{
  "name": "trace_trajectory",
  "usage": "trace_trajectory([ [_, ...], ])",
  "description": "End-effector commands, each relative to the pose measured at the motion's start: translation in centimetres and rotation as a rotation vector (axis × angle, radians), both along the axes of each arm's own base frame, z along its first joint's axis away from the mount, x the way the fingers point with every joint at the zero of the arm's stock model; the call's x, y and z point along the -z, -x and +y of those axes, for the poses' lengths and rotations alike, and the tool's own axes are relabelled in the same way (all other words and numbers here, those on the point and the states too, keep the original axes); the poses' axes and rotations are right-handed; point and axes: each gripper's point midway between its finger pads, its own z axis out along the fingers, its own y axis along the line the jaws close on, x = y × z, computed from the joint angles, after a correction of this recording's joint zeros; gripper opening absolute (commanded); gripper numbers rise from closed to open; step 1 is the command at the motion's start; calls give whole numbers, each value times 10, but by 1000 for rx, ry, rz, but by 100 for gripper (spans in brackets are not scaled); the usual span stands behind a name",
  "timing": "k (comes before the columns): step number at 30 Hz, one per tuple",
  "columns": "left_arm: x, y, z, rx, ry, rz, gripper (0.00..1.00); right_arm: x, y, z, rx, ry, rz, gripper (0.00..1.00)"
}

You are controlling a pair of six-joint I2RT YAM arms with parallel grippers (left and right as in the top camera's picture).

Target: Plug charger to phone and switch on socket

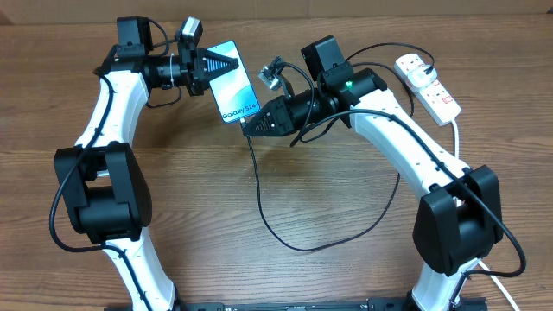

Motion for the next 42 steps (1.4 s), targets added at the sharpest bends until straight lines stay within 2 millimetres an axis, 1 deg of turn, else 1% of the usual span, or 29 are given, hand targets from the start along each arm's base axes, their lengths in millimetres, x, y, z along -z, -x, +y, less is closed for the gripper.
trace_trajectory([
  [1,-13,2,2,16,26,-41,4,-1,-12,-6,53,33,-14,4],
  [11,-13,2,2,16,26,-41,4,-4,-13,-4,51,20,-12,4],
  [16,-13,2,2,15,25,-42,4,-10,-12,-2,38,-14,-8,4],
  [22,-12,1,2,13,22,-45,4,-8,-9,-3,38,-3,14,4],
  [27,-13,0,2,13,21,-61,4,-4,-3,-6,35,20,54,4],
  [37,-13,1,1,15,20,-61,4,-4,-3,-6,35,17,50,4],
  [42,-9,-2,1,2,-3,-78,4,-7,-4,-4,28,1,39,4],
])
